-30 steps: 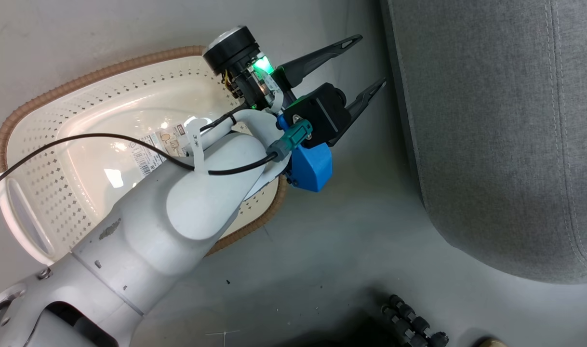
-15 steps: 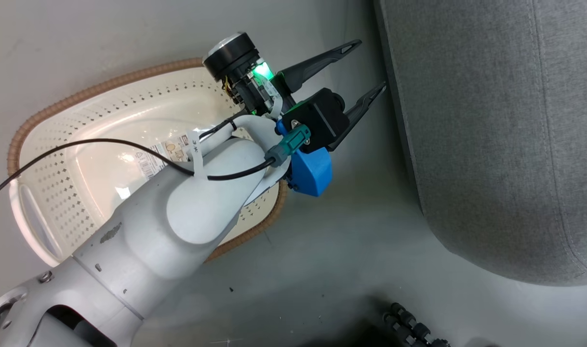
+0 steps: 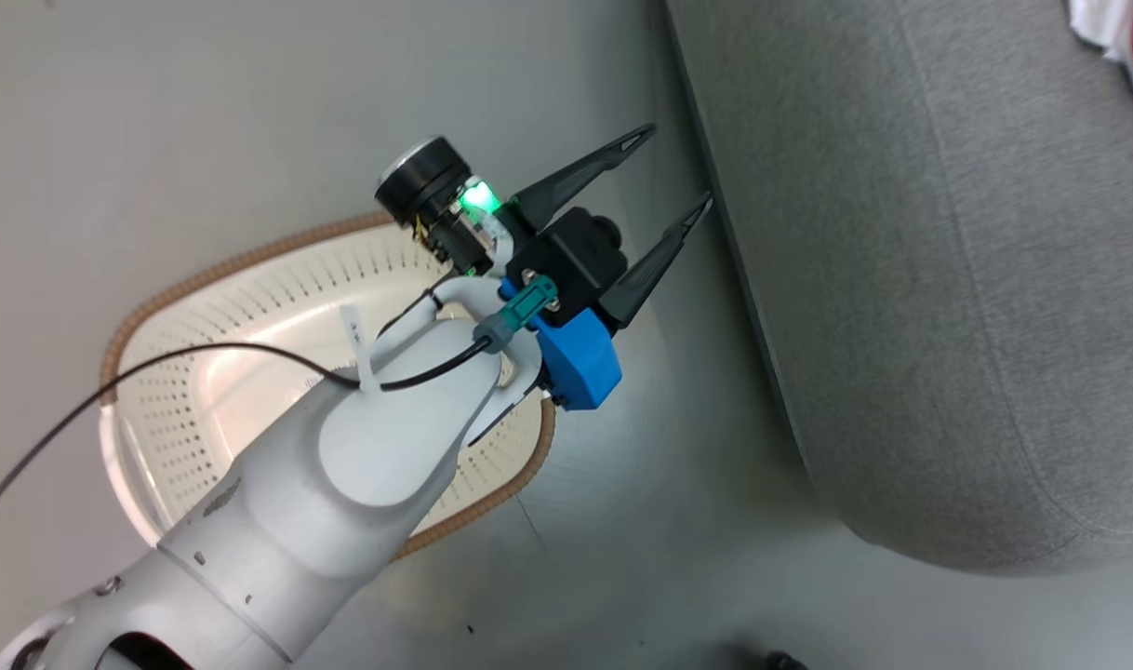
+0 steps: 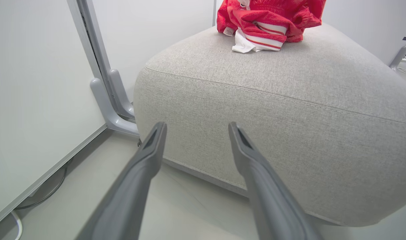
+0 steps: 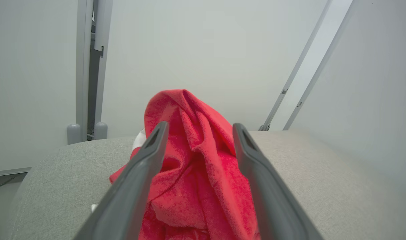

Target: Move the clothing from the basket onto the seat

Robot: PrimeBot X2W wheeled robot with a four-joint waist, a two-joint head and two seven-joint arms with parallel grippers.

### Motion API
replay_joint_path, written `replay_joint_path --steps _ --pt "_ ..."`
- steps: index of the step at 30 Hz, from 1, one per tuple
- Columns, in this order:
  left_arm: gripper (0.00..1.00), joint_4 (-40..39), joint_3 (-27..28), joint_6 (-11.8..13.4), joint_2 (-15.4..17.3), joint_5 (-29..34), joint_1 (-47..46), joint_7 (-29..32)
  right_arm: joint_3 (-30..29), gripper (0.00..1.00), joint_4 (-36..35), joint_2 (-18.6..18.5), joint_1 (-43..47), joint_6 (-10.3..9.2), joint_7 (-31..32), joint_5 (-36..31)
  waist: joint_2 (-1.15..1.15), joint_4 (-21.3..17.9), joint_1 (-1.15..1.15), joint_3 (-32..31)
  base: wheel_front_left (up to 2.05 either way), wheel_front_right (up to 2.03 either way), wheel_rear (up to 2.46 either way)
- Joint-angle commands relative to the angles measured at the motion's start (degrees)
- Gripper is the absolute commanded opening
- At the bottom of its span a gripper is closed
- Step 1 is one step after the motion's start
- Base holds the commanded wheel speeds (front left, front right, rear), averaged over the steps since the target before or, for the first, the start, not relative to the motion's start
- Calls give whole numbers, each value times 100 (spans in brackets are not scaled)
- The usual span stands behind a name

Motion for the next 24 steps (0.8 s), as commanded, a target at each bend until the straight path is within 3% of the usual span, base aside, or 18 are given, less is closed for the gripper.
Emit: replay_joint_path --steps 1,11,16,24 --pt "100 -37 89 71 16 -60 132 -45 108 100 -123 92 167 -2 -3 -31 0 85 0 -405 0 0 0" --pt "100 -690 855 421 161 -163 880 -45 770 100 -774 460 717 -2 -4 -157 0 577 0 -1239 0 0 0" --pt "100 -1064 1460 651 315 -163 1413 -46 1235 100 -967 695 935 -2 -4 -188 0 850 0 -1622 0 0 0" --pt "100 -1544 2457 820 360 -77 2382 -43 1939 100 -1036 1008 1295 -2 -4 -237 0 1249 0 -2175 0 0 0"
